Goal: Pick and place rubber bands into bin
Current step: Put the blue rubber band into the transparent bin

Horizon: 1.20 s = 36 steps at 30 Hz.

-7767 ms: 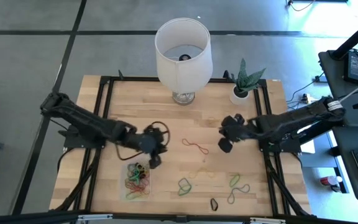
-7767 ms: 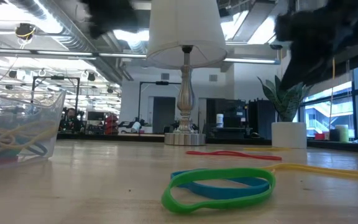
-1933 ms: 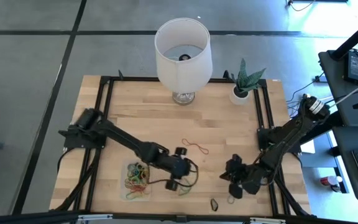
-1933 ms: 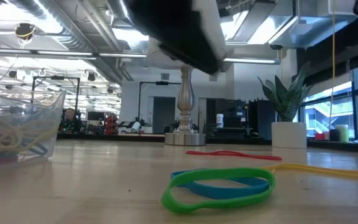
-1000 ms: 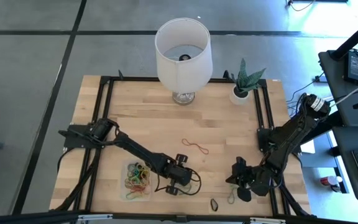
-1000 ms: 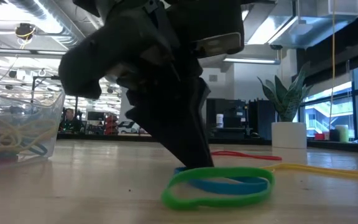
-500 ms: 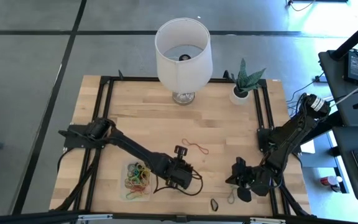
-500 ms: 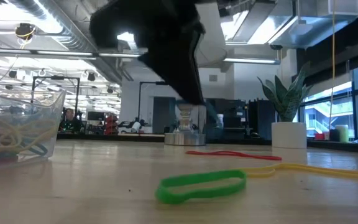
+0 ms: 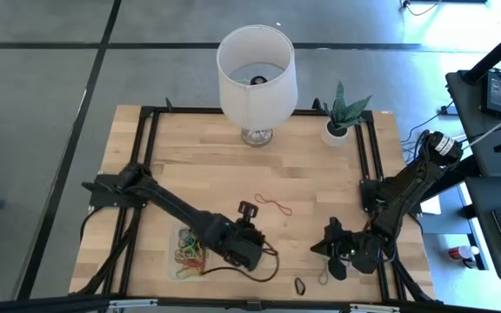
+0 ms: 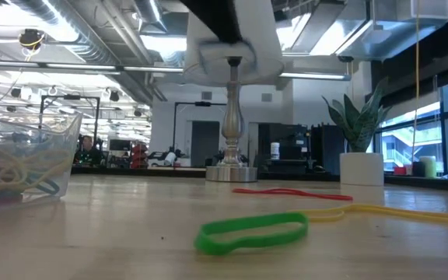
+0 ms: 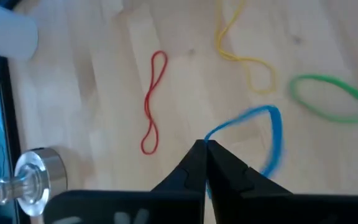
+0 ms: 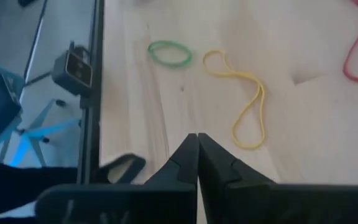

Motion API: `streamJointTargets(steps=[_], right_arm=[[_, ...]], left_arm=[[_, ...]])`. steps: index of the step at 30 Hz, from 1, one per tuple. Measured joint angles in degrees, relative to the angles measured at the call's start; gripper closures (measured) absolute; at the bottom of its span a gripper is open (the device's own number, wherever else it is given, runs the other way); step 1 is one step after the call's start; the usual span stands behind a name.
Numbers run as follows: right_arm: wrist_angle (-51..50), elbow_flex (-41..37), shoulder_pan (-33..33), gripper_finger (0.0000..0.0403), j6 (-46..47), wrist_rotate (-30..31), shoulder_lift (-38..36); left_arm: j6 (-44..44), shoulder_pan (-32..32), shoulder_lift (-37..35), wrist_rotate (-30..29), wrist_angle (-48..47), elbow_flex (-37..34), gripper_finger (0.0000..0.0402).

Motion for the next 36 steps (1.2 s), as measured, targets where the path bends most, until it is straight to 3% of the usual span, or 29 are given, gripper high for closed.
streamJointTargets(steps=[4,14,21,30,33,36], right_arm=[[0.98,0.03,-1.46,0.0398,2.58,2.31,0.02],[6.50,0.05,-6.50,0.0398,2.52,2.92,0.02],[10.50,0.98,-8.54,0.0400,2.29,2.95,0.25],[3.56,13.50,-11.75,0.0401,-4.72,2.55,7.52],[-5.49,20.11,-12.48,0.0401,-2.31,0.40,10.45],[-21.14,27.80,-13.28,0.0402,4.91,-6.25,13.52]], left_arm=[[-1.37,-1.75,-6.14,-0.83,1.55,-7.01,0.0399],[-13.89,-6.61,-31.49,5.19,20.15,-39.05,0.0400],[-19.93,-10.39,-44.36,10.07,25.89,-51.18,0.0400],[-23.79,-13.83,-47.32,14.73,28.90,-61.68,0.0400],[-24.00,-14.22,-47.35,15.36,33.35,-64.64,0.0400],[-24.29,-14.38,-47.35,15.14,33.72,-65.58,0.0400]])
